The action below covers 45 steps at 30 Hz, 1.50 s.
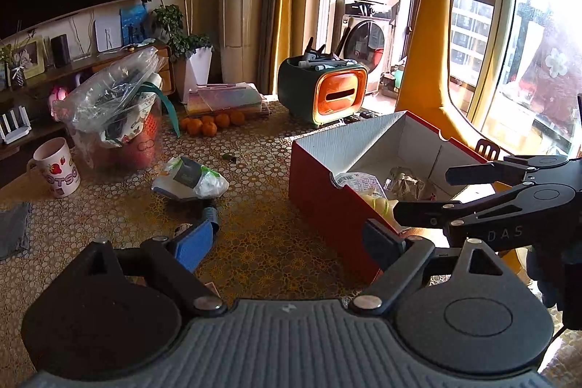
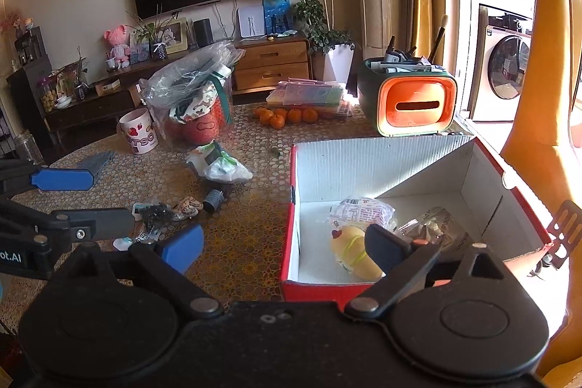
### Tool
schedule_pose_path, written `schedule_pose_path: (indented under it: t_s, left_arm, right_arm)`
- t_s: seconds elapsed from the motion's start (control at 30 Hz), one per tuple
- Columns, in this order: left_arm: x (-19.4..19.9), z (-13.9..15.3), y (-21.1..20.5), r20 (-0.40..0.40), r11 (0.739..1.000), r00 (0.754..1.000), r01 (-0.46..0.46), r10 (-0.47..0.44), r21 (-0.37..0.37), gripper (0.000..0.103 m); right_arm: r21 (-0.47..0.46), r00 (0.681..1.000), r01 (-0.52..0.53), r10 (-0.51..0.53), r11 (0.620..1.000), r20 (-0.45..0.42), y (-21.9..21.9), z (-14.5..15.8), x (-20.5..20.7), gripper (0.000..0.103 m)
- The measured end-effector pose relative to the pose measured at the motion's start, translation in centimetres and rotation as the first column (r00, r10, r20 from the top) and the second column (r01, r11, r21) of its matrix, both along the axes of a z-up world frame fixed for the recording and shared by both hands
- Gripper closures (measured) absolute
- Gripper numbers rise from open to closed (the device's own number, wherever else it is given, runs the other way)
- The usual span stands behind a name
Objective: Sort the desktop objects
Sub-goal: 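Withdraw both tools from the box toward the table, then grasp the white sausage packet with the left tool while the right tool grasps the black mesh bag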
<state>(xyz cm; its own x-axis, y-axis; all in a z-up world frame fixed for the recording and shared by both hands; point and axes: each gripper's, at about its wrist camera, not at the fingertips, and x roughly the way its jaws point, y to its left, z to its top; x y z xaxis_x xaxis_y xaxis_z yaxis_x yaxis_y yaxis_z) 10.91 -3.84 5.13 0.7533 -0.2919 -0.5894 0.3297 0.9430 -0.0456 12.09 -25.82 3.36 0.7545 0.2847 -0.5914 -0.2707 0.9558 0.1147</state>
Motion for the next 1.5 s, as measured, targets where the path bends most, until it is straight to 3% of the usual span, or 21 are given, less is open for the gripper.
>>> schedule_pose_path:
  t_s: [0.1, 0.77, 1.17, 1.5]
  left_arm:
    - [-0.9, -0.8, 1.4, 0.004, 1.0, 1.0, -0.019, 0.019, -0.011, 0.0]
    - [-3.3, -5.3, 7.3, 0.049, 0.986, 0.985, -0.164, 0.165, -0.017, 0.0]
    - [-1.2, -9.0, 8.8, 0.039, 0.971, 0.971, -0.237, 0.236, 0.028, 0.0]
    - [2.9, -11.3, 11.6, 0.005, 0.953, 0.953, -0.302, 0.302, 0.028, 0.0]
  right_arm:
    - [-0.014, 1.0, -0.006, 0.006, 1.0, 0.01, 1.2, -0.2, -0.2, 0.007]
    - [-0.039, 0.998, -0.065, 0.065, 0.997, 0.007, 7.9, -1.9, 0.4, 0.007]
    - [-0.038, 0.995, -0.102, 0.101, 0.994, -0.027, 10.5, -4.1, 3.0, 0.007]
    - [-0.066, 0.986, -0.161, 0.157, 0.985, -0.057, 13.3, -7.3, 4.0, 0.009]
